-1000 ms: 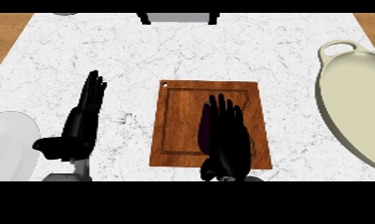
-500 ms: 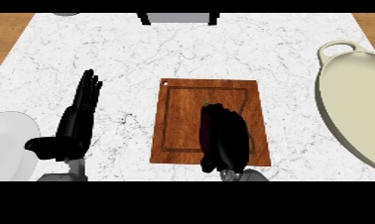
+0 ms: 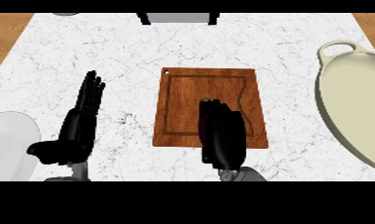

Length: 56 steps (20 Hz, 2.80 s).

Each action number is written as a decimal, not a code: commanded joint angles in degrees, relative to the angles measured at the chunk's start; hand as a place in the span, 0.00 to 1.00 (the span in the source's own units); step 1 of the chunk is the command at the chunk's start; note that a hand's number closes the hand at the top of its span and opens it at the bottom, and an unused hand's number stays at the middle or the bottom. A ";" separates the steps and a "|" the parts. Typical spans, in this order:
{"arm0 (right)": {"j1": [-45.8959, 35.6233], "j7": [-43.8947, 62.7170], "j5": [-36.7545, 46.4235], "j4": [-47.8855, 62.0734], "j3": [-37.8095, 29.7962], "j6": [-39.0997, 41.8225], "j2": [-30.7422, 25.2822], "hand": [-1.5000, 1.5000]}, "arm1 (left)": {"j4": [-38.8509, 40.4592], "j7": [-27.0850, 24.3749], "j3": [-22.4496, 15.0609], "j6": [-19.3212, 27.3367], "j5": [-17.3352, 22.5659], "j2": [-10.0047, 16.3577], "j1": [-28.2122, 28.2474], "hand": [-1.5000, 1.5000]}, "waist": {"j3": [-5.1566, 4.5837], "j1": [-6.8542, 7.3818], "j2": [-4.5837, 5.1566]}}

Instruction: Pick the eggplant from the cutting board and place it in the pot

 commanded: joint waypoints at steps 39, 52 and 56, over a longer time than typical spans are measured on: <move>-45.01 35.47 33.28 51.51 -66.50 -0.56 -27.83 1.00 | 3.06 0.12 -2.05 -0.68 -1.11 -1.61 -5.14 0.50 | 0.08 3.83 1.83; -35.43 31.53 32.74 45.12 -77.69 -5.77 -24.77 1.00 | 0.81 -2.23 -0.32 0.98 -1.13 -1.61 0.03 0.50 | 0.09 0.39 0.39; -31.49 26.95 29.24 42.43 -81.88 -6.09 -22.15 1.00 | 0.74 0.95 1.49 -0.59 0.04 0.75 -1.74 0.50 | 0.08 -0.34 0.20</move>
